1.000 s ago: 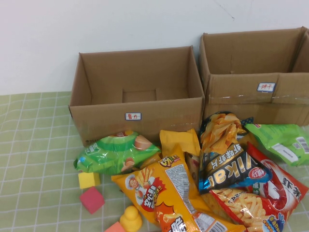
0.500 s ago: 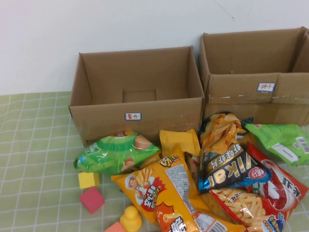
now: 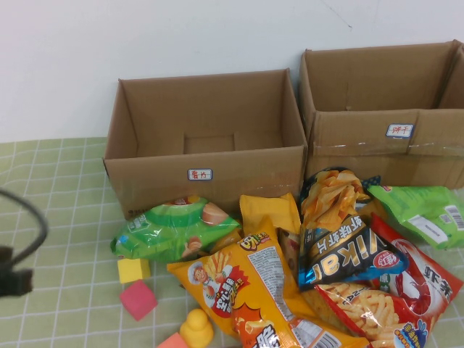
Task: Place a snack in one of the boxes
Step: Pick up the potato chip
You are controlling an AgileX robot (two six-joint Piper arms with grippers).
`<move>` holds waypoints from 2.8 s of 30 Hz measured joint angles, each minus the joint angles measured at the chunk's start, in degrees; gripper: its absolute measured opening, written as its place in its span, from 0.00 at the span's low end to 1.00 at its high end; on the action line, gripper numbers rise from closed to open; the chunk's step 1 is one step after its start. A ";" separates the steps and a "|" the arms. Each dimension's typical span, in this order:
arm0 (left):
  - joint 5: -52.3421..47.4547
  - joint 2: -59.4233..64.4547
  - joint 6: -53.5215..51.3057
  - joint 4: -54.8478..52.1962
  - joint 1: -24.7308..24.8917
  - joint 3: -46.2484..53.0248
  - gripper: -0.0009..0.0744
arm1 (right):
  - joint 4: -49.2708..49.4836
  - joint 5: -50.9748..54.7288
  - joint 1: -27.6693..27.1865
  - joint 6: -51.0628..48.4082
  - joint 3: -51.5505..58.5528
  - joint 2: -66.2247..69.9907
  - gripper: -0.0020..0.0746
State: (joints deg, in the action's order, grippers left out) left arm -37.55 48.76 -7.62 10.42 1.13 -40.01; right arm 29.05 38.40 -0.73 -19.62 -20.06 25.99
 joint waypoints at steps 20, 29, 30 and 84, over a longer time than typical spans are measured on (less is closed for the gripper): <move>-2.43 31.00 -26.51 17.72 2.34 -20.27 0.50 | 6.07 -0.31 0.00 -13.09 1.01 0.10 0.02; -7.52 41.46 -16.95 -9.72 17.15 -30.12 0.68 | 6.11 -1.10 0.00 -13.09 1.01 0.10 0.02; -7.68 42.73 -15.62 -13.33 18.64 -30.28 0.68 | 6.11 -1.12 0.00 -13.09 1.01 0.10 0.02; -19.30 56.81 10.32 -42.93 28.08 -37.67 0.15 | 7.03 -1.44 0.00 -13.09 1.01 0.10 0.02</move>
State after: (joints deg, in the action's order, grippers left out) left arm -56.85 105.57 2.69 -32.52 29.21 -77.69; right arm 36.08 36.97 -0.73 -32.71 -19.04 26.09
